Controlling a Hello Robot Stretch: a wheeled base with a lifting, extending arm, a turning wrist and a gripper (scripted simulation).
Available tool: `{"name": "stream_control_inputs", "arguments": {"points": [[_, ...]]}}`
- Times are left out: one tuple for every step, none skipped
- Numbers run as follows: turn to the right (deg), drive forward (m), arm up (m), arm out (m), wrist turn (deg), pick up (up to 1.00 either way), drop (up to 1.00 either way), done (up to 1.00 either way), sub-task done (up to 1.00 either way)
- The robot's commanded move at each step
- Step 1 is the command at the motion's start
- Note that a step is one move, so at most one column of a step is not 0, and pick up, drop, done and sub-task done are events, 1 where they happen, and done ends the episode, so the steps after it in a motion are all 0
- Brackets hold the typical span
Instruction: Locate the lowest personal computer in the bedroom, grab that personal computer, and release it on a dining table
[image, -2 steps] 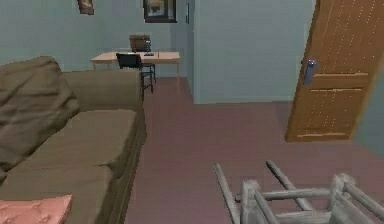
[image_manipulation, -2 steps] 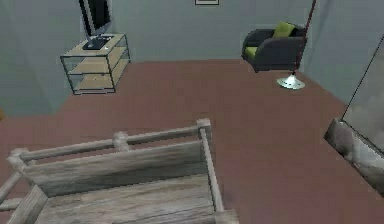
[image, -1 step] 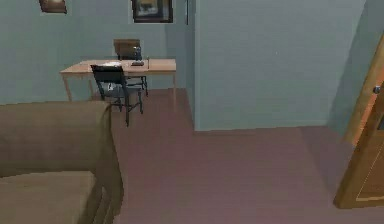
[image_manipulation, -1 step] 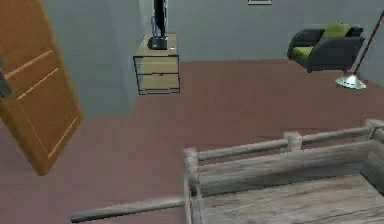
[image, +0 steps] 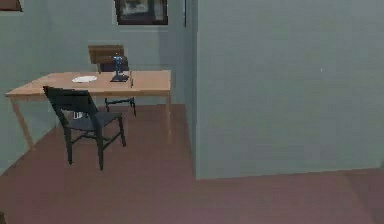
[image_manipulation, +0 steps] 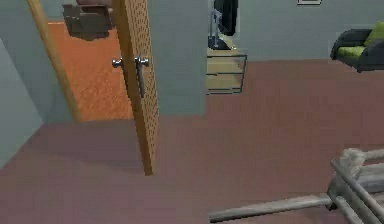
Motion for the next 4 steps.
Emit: {"name": "stream_control_inputs", "arguments": {"points": [[45.0, 0.00, 0.00, 0.00, 0.0, 0.00, 0.00, 0.00, 0.00], [6.0, 0.00, 0.00, 0.00, 0.0, 0.00, 0.00, 0.00, 0.00], [0.0, 1.00, 0.00, 0.00, 0.0, 0.00, 0.00, 0.00, 0.00], [9.0, 0.00, 0.00, 0.00, 0.0, 0.00, 0.00, 0.00, 0.00]]}}
